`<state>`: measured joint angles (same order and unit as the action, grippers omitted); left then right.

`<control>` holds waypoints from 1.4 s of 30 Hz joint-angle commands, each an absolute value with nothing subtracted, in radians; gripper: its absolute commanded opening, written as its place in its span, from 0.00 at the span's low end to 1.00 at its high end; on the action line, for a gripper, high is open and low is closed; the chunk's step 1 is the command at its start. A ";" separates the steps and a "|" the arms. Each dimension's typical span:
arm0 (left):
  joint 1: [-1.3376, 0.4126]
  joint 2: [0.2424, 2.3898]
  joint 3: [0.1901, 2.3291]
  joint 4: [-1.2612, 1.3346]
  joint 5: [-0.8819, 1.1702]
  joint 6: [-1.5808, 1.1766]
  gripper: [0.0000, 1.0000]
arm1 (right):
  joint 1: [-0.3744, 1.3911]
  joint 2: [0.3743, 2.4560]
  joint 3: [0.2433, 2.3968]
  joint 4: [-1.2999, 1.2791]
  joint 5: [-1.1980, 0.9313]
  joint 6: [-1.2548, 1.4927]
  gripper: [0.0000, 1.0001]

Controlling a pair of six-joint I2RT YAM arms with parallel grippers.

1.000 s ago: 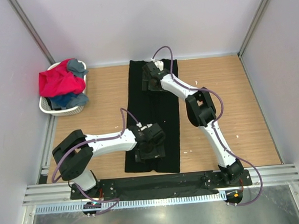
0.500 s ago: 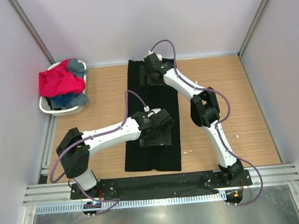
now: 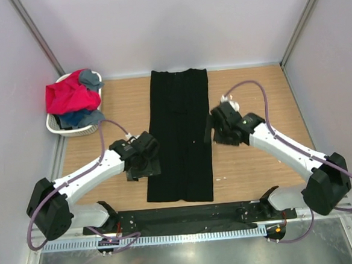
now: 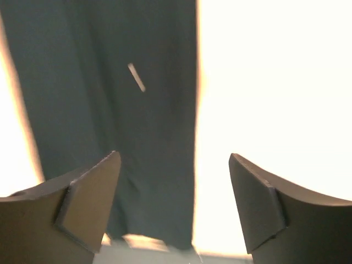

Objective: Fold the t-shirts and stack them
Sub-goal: Fold the tshirt

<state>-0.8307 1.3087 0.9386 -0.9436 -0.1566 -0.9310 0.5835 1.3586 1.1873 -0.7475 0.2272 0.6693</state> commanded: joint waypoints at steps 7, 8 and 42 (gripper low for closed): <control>-0.658 1.108 0.736 -0.900 0.069 -0.899 0.79 | 0.813 0.986 0.657 -0.727 0.012 1.115 0.72; -0.658 1.109 0.726 -0.903 0.078 -0.907 0.78 | 0.833 0.974 0.634 -0.703 -0.023 1.127 0.72; -0.658 1.009 0.496 -0.724 0.112 -1.057 0.62 | 0.994 0.974 0.419 -0.653 0.055 1.270 0.07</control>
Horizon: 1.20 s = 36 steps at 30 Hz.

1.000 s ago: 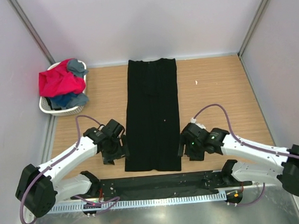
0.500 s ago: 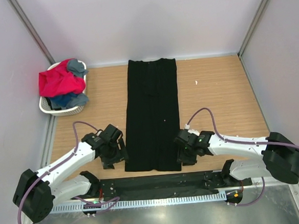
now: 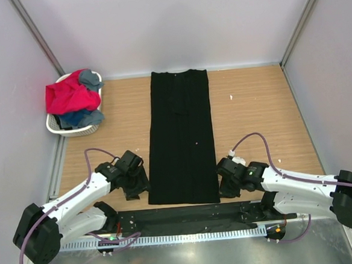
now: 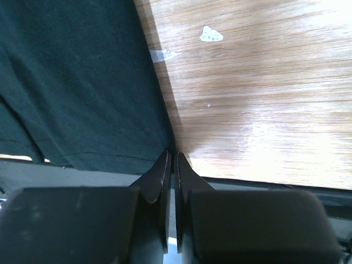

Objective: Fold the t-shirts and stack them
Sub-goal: Fold the tshirt

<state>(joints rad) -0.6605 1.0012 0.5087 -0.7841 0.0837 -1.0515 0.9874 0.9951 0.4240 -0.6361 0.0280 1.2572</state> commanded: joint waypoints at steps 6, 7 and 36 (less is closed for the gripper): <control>-0.689 1.014 0.457 -0.654 0.169 -1.075 0.56 | 0.994 1.005 0.414 -0.650 0.058 1.236 0.06; -0.699 1.014 0.456 -0.646 0.167 -1.092 0.56 | 0.993 1.011 0.423 -0.650 0.058 1.233 0.06; -0.652 1.272 0.854 -0.816 0.043 -0.924 0.00 | 0.821 1.097 0.774 -0.792 0.134 1.014 0.01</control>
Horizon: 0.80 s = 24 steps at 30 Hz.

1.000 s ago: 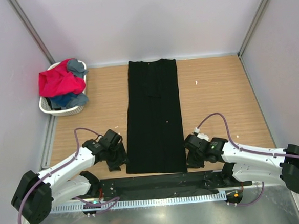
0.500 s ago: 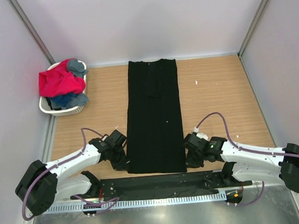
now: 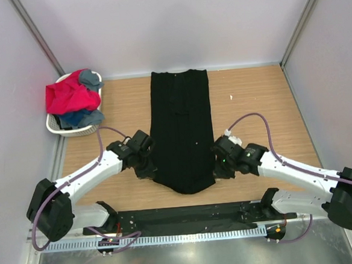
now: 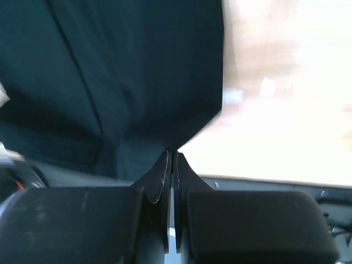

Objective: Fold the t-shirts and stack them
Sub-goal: Fold the tshirt

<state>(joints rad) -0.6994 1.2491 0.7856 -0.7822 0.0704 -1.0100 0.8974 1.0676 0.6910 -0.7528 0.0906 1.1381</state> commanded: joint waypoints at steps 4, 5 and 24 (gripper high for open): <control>-0.601 1.383 0.969 -0.830 0.052 -0.848 0.00 | 0.695 1.182 0.915 -0.790 0.124 0.836 0.01; -0.585 1.402 1.020 -0.828 0.052 -0.824 0.00 | 0.658 1.209 0.937 -0.790 0.126 0.775 0.01; -0.365 1.807 1.457 -0.775 0.097 -0.707 0.00 | 0.347 1.692 1.299 -0.623 -0.040 0.539 0.01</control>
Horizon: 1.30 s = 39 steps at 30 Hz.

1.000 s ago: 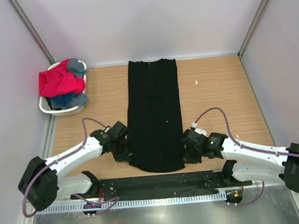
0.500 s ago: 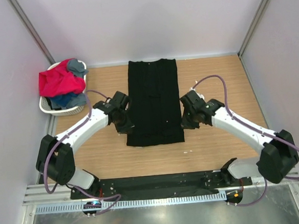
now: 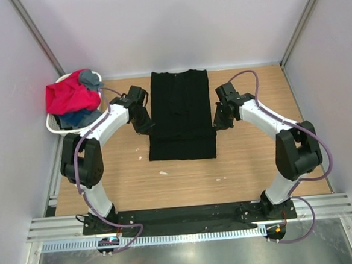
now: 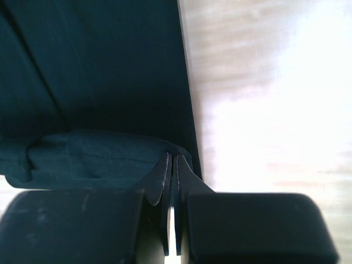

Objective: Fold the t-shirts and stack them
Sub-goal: Fold the tshirt

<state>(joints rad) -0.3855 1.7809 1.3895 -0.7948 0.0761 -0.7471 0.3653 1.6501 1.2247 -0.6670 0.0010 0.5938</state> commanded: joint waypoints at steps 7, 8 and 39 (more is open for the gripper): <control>-0.350 1.929 1.603 -0.793 0.130 -0.664 0.00 | 0.311 1.827 1.431 -0.612 -0.091 0.517 0.01; -0.347 1.939 1.633 -0.798 0.132 -0.661 0.00 | 0.308 1.838 1.445 -0.612 -0.092 0.509 0.01; -0.290 2.155 2.042 -0.926 0.046 -0.584 0.68 | 0.227 2.033 1.833 -0.692 -0.066 0.453 0.77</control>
<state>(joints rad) -0.2977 2.2166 1.9827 -0.8597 0.0734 -0.6151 0.2325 2.1239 1.7672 -0.6819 -0.1009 0.4652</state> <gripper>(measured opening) 0.660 0.706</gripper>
